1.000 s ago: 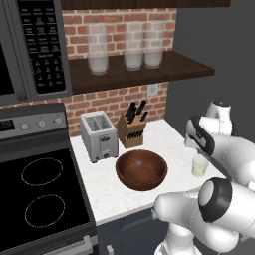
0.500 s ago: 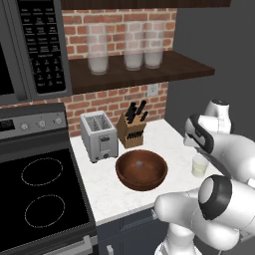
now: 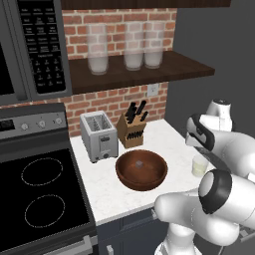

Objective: Grab a lemon wedge from the fridge and one ice cube from the ice bowl, and put them in the glass of lemonade.

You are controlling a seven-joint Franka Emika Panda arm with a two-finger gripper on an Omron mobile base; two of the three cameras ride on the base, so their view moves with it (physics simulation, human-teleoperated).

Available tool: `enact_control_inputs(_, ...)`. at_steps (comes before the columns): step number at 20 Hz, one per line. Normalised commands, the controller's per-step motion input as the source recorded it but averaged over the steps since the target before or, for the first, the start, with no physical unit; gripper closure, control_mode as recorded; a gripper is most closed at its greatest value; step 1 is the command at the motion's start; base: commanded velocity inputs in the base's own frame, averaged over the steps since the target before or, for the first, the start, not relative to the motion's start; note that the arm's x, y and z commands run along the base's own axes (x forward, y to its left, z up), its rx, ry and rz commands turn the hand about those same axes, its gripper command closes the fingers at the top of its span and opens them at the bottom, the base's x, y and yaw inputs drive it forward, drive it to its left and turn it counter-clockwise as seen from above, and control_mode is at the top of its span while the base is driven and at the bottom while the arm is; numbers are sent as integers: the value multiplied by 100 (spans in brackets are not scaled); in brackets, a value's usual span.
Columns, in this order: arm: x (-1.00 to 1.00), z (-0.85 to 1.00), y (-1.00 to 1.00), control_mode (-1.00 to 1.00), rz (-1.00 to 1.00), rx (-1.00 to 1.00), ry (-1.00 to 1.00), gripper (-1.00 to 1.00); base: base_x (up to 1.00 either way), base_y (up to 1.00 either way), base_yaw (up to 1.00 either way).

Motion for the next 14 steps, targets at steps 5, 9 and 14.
enact_control_inputs(5,0,-1,8,-100,-1,0,0,100,0,0,0)
enact_control_inputs(9,0,-3,1,-100,0,0,0,100,0,0,0)
enact_control_inputs(14,0,0,0,-100,0,0,0,-100,0,0,0)
